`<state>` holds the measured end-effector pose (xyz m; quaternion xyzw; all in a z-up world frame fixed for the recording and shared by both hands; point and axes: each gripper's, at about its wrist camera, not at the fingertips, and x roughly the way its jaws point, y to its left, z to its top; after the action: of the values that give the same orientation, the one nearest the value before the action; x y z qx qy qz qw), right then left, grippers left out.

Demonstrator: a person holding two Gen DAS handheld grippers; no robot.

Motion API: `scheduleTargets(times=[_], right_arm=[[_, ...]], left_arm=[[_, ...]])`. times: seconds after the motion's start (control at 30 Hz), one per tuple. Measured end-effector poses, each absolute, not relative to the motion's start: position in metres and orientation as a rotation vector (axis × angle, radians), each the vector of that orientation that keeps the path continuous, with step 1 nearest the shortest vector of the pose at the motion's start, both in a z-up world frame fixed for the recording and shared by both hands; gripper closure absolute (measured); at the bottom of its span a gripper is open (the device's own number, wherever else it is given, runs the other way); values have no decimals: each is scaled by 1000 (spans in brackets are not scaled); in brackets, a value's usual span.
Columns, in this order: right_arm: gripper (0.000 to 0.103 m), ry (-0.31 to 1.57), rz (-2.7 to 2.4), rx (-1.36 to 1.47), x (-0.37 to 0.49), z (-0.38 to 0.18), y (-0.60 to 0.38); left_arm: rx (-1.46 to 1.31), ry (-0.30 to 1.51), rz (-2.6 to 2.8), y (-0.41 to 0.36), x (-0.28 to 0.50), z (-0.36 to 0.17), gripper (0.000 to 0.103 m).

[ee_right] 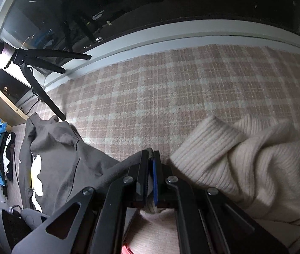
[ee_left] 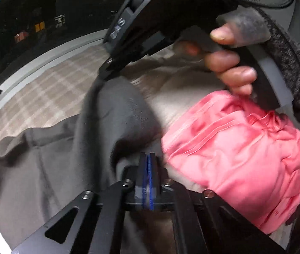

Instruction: Fold clothes

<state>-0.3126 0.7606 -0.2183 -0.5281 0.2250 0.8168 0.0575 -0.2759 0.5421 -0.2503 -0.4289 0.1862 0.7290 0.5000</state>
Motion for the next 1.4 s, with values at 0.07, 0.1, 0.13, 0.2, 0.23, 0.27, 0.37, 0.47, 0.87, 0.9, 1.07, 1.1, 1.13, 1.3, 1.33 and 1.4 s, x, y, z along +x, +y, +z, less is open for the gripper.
scheduleTargets(times=[0.07, 0.1, 0.13, 0.2, 0.23, 0.27, 0.37, 0.47, 0.87, 0.9, 1.07, 1.1, 1.13, 1.3, 1.33, 1.4], right_arm=[[99, 686, 2479, -1591, -314, -217, 760], [99, 687, 2482, -1584, -314, -215, 760], [99, 689, 2486, -1577, -314, -214, 759], [99, 707, 2499, -1567, -313, -210, 759], [99, 714, 2501, -1571, -313, -209, 760], [99, 712, 2493, -1580, -313, -211, 760], [99, 706, 2467, -1609, -314, -214, 761], [99, 707, 2455, -1624, -314, -218, 758], [99, 758, 2465, -1559, -300, -216, 765], [99, 775, 2476, -1540, -299, -212, 767], [100, 832, 2543, -1446, -300, -185, 769], [100, 835, 2565, -1429, -301, -177, 766], [100, 830, 2585, -1413, -302, -170, 763], [100, 539, 2524, -1542, -308, -176, 738], [100, 589, 2533, -1540, -306, -178, 738], [100, 689, 2549, -1526, -303, -182, 739]], left_arm=[[-1039, 446, 1759, 540, -275, -249, 103], [-1036, 434, 1761, 538, -275, -246, 103], [-1033, 421, 1763, 535, -275, -243, 103], [-1004, 385, 1744, 532, -272, -235, 103], [-983, 413, 1757, 531, -271, -234, 102], [-963, 442, 1769, 530, -271, -233, 96], [-930, 568, 1756, 541, -265, -241, 74], [-890, 683, 1742, 551, -260, -250, 74], [-920, 463, 1811, 543, -279, -229, 96], [-931, 363, 1820, 536, -282, -220, 96], [-957, -14, 1773, 539, -289, -197, 96], [-961, -43, 1772, 540, -289, -197, 96], [-982, -67, 1763, 536, -290, -203, 96], [-1074, 3, 1825, 521, -299, -233, 96], [-1096, -37, 1819, 512, -302, -235, 96], [-1112, -88, 1817, 500, -300, -233, 96]])
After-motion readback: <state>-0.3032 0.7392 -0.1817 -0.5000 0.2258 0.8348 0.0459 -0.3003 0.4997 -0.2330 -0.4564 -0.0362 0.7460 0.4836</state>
